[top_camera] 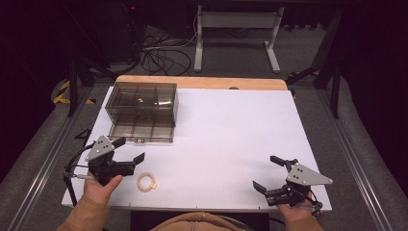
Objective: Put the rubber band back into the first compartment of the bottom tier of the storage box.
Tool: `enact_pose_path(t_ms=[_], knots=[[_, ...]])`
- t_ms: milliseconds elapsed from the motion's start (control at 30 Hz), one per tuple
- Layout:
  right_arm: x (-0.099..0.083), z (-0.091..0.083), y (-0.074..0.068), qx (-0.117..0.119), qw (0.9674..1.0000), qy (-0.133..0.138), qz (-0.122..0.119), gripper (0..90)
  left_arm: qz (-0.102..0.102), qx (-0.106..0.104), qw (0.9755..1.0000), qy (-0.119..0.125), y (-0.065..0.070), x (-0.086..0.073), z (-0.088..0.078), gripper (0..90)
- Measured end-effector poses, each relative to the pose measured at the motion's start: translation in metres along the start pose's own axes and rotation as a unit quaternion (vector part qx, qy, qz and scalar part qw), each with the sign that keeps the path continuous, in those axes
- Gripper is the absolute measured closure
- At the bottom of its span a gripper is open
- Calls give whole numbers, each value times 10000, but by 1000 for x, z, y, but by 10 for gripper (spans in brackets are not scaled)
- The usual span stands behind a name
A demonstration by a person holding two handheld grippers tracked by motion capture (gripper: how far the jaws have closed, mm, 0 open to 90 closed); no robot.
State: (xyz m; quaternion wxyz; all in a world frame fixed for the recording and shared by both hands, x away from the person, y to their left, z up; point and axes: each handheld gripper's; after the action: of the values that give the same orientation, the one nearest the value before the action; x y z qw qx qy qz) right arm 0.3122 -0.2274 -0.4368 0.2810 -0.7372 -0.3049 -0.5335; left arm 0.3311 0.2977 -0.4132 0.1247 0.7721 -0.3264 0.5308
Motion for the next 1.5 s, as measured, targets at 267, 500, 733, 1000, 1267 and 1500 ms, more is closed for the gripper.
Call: enact_pose_path(t_ms=[267,500,733,1000,1267,1500], knots=[[0,0,0,8,10000,0,1,3,55,-71,9999,-60,2,1,1,116],[0,0,0,20,10000,-7,13,4,-47,-261,9989,-378,1,3,4,143],[0,0,0,20,10000,-11,32,4,142,-326,9956,-866,3,3,10,164],[0,0,0,36,10000,-1,36,6,267,-470,9869,-1520,5,1,19,220],[0,1,1,38,10000,-22,36,6,338,-604,9776,-1987,8,0,24,241],[0,1,1,42,10000,-28,64,7,420,-641,9715,-2241,10,1,27,249]])
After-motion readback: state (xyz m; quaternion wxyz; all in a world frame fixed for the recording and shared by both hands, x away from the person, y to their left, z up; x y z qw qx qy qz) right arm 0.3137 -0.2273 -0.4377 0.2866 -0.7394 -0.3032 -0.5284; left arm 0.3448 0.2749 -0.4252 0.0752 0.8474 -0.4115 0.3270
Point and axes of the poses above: each handheld gripper's, and its own axes: z roughly forward along the jaws, x roughly out of its top, y roughly to its right, and after that the axes turned 11 degrees about z, right-handed
